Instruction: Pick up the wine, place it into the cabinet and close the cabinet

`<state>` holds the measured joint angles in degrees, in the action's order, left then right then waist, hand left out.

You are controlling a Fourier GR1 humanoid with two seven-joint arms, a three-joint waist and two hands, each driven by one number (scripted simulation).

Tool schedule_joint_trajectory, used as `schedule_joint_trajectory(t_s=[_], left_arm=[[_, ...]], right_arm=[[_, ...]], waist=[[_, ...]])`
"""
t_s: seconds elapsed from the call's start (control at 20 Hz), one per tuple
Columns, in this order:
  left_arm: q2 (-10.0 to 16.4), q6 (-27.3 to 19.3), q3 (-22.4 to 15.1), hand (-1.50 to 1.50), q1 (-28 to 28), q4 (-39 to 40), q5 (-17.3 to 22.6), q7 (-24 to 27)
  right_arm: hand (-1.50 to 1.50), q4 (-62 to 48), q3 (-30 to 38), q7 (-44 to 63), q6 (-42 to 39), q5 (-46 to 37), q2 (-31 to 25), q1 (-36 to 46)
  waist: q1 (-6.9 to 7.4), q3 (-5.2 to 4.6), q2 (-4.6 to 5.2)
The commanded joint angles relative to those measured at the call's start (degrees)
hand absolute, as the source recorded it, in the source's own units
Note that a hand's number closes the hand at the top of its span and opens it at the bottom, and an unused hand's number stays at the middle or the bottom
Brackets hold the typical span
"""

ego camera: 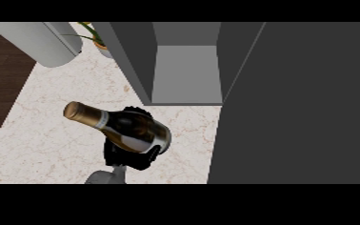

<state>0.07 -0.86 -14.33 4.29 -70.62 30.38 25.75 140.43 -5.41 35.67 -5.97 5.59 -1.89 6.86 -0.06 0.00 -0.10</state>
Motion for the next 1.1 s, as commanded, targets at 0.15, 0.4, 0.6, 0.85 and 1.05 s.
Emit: schedule_joint_trajectory(t_s=[0.15,0.4,0.6,0.85,1.05], left_arm=[[-0.1,-10.4,-10.0,1.5,0.8,0.8,6.0,2.4],[-0.1,-12.2,-9.1,1.5,4.6,4.4,9.6,2.9],[-0.1,-13.4,-13.9,1.5,12.8,16.9,18.2,11.2],[-0.1,-10.5,-14.0,1.5,13.1,20.2,19.0,15.3],[-0.1,-10.9,-10.5,1.5,16.8,19.8,16.8,11.8]], right_arm=[[-1.5,-0.1,2.3,1.2,0.3,2.9,-0.7,3.1],[-1.5,1.4,0.6,-0.1,-1.3,2.6,-0.3,-1.5],[-1.5,0.8,0.7,-3.2,-2.7,2.4,0.1,-3.6],[-1.5,3.5,7.1,2.3,-2.8,10.1,-3.3,-2.6],[-1.5,-2.4,4.4,-5.5,-4.0,6.2,-1.0,-4.3]], waist=[[-0.06,-0.02,0.1],[-0.08,-0.01,0.09],[-0.57,-0.03,0.17],[-0.63,-0.03,0.14],[-0.2,0.0,0.11]])
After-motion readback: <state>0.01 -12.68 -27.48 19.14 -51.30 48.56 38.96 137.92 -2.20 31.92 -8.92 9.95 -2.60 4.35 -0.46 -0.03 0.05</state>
